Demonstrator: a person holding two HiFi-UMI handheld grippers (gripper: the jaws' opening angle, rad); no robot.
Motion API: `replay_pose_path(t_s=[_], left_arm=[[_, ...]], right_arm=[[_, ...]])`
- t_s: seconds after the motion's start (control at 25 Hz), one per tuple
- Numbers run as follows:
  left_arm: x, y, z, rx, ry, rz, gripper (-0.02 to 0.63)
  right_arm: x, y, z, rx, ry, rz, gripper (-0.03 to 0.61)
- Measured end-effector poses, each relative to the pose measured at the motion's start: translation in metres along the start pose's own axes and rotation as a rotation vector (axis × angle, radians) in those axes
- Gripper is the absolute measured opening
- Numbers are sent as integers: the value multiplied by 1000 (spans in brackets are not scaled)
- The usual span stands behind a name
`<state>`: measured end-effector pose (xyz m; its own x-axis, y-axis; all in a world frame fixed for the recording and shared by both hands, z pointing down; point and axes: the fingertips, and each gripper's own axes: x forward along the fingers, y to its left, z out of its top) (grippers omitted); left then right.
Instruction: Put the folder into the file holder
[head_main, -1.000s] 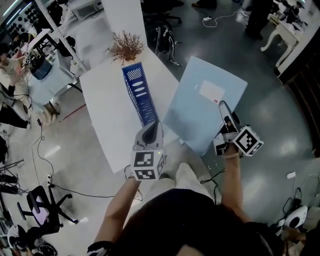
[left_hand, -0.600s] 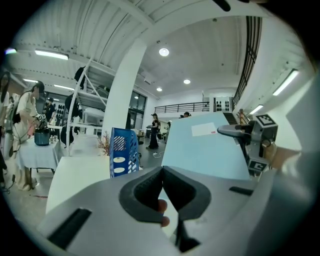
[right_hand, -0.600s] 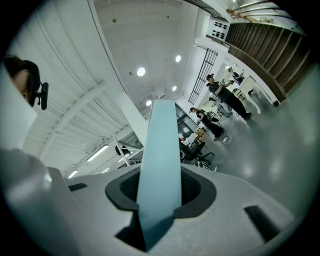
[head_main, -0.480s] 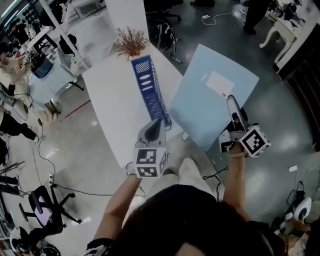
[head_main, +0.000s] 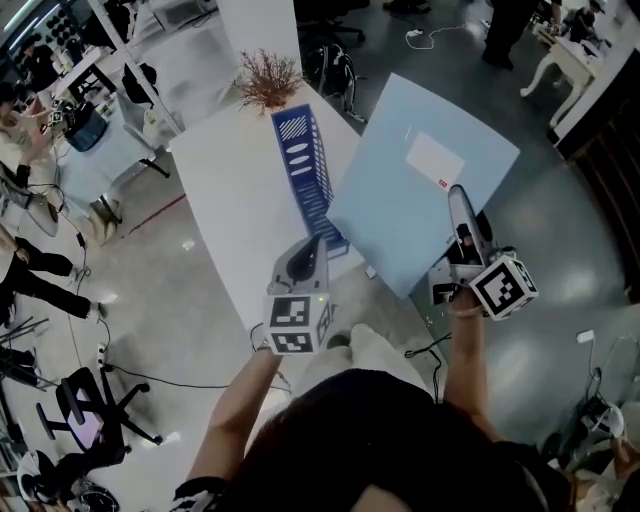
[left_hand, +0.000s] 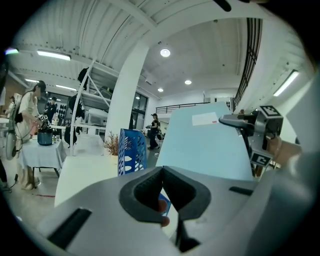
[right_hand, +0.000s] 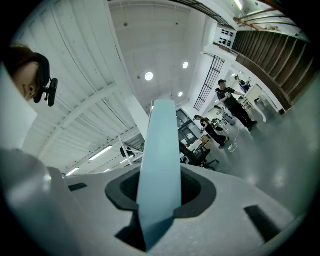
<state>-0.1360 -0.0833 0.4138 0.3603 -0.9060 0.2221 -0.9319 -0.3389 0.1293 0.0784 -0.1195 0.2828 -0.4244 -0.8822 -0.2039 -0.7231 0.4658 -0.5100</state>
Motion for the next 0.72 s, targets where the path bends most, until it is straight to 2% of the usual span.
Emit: replay_pose_path(t_s=[0.16,0.72], left_arm=[[-4,4,2,-8,-9,22,5],[-16,20,-2,-26,-6,81,5]], right_arm=[[4,6,-9,-2,4,-27,138],[27,47,-33,-149,25,31,138]])
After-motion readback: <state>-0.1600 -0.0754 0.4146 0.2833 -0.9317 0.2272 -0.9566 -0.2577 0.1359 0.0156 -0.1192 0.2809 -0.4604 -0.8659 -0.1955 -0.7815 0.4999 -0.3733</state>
